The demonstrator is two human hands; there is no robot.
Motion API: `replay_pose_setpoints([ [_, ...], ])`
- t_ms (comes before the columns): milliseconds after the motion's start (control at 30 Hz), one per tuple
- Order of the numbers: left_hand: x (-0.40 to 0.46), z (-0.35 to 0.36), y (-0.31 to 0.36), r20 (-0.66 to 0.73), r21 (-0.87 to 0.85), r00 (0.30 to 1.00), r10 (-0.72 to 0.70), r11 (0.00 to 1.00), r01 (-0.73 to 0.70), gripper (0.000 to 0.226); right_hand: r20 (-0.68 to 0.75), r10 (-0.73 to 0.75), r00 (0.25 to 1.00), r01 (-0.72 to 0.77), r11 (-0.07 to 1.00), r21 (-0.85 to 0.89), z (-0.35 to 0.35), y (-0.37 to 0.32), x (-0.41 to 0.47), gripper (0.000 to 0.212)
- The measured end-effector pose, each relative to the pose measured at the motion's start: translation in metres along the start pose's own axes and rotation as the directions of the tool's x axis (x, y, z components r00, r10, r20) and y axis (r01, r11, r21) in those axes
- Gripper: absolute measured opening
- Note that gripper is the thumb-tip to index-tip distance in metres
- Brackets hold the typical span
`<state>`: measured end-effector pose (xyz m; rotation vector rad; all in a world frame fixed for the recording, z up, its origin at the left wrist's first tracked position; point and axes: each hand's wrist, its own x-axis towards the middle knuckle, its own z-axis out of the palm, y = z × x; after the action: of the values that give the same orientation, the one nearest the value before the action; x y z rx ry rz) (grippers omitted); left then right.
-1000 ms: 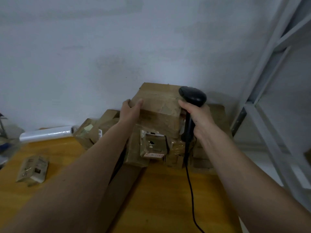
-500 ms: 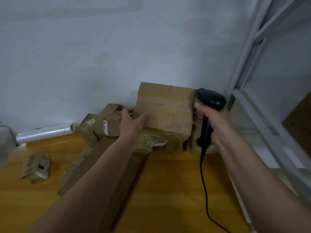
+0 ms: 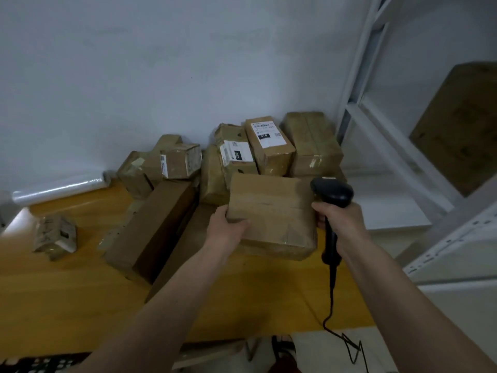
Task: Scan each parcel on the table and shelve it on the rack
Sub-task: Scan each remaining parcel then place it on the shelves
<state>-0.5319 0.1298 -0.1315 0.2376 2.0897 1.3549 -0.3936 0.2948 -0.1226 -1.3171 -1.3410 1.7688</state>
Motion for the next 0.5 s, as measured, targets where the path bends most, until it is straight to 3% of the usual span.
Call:
replay_pose_setpoints([
  [100,-0.001,0.007,-0.029,0.029,0.116,0.996,-0.089,0.99,0.085,0.054,-0.009,0.076,0.997,-0.077,0.996,-0.034,-0.005,0.033,-0.005,0.037],
  [267,0.004,0.018,-0.061,0.053,0.238,0.98,-0.193,0.955,0.175,0.052,-0.026,0.243,0.97,-0.245,0.964,-0.102,-0.012,0.086,-0.007,0.025],
  [500,0.023,0.028,-0.075,0.024,0.39,0.988,-0.151,0.912,0.13,0.053,0.025,0.354,0.935,-0.352,0.934,-0.057,-0.02,0.123,-0.009,0.024],
])
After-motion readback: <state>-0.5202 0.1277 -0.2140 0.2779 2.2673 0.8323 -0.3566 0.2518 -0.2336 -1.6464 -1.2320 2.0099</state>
